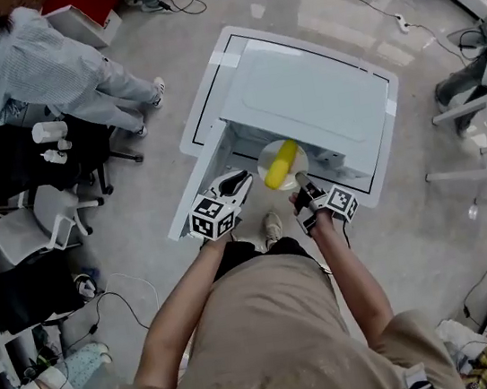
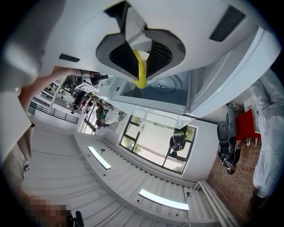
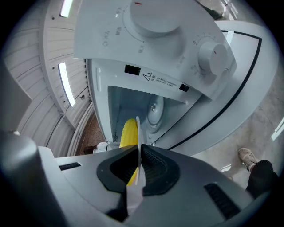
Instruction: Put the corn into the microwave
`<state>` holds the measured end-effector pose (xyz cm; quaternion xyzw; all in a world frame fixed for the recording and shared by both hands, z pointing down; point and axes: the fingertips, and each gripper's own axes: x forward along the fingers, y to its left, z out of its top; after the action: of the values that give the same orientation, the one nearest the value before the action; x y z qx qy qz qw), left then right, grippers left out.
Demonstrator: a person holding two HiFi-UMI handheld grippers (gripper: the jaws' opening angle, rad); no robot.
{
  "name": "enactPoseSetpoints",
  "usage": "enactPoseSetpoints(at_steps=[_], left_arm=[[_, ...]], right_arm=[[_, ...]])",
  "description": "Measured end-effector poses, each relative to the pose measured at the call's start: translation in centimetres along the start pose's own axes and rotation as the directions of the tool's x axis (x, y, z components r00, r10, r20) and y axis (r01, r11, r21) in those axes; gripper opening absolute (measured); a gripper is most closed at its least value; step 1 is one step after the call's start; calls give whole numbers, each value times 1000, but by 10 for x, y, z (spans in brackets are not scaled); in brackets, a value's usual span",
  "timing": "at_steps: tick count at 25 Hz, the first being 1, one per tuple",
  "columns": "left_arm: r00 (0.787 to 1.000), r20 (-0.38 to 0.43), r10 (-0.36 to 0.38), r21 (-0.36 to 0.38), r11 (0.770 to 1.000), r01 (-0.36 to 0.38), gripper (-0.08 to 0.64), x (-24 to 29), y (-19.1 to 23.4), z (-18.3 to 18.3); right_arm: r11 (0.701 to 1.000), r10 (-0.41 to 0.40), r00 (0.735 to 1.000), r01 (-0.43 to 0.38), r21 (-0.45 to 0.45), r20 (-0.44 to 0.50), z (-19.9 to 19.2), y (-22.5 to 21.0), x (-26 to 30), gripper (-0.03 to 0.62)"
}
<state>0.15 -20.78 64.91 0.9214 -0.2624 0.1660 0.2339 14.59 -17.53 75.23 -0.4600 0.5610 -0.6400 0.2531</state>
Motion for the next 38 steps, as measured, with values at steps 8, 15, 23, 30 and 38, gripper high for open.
enactPoseSetpoints(at_steps=[8, 15, 23, 30, 38], left_arm=[[1000, -9, -18, 9, 1000, 18, 41, 1, 5, 7], [1000, -14, -11, 32, 999, 11, 41, -1, 8, 13], [999, -34, -22, 43, 999, 24, 41, 2, 6, 10], [998, -50, -32, 65, 997, 35, 41, 4, 5, 11], [997, -56, -43, 63, 997, 47, 40, 5, 5, 12]], right_arm=[[999, -52, 997, 53, -12, 63, 17, -23, 22, 17], [999, 15, 991, -21, 41, 133, 25, -29, 43, 17], [998, 19, 980, -31, 60, 199, 36, -45, 64, 17], [993, -13, 970, -15, 113, 243, 47, -64, 72, 17], [989, -45, 959, 3, 150, 278, 57, -74, 79, 17]])
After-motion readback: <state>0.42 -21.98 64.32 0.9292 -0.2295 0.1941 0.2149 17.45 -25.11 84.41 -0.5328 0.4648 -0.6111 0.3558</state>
